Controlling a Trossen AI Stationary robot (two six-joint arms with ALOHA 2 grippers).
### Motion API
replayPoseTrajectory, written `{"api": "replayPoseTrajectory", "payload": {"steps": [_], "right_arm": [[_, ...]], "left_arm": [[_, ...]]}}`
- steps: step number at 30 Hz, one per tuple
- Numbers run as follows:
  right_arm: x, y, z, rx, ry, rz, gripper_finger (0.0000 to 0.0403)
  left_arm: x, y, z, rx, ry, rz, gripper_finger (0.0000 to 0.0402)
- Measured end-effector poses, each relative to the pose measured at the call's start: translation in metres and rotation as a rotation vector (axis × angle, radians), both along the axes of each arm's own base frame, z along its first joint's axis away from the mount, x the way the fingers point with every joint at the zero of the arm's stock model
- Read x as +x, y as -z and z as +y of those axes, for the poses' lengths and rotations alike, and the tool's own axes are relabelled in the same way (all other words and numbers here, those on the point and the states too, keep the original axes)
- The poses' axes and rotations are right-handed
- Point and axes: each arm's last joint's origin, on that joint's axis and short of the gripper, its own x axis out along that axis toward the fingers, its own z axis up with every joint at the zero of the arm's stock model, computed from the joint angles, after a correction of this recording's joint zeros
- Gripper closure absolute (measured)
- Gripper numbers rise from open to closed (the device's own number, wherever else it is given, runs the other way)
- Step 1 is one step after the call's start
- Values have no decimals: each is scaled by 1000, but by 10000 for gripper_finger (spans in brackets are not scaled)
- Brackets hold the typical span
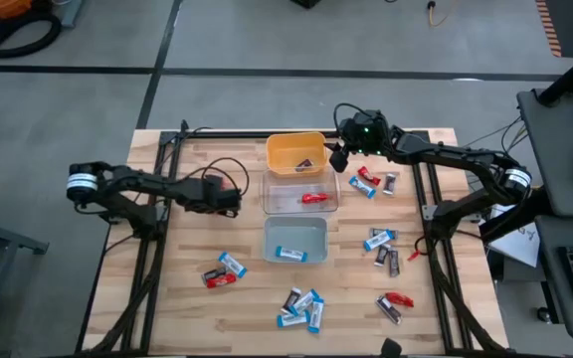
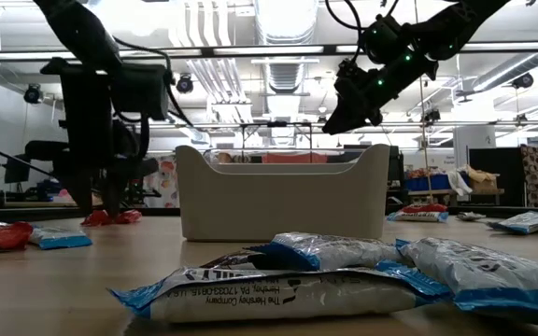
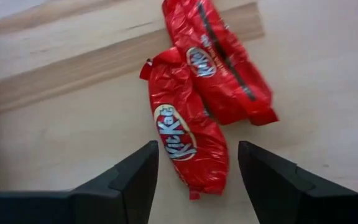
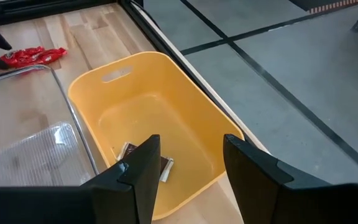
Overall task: Organize candy in baskets
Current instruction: Put the red chocolate bar into the transparent bin
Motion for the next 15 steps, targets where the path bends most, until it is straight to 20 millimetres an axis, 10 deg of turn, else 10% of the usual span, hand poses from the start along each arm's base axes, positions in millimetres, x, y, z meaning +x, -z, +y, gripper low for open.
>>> {"api": "replayPoseTrajectory", "payload": {"steps": [15], "right_arm": [[0,1,0,14,6,0,240]], "left_arm": [[3,8,0,-30,-1,28,287]]}}
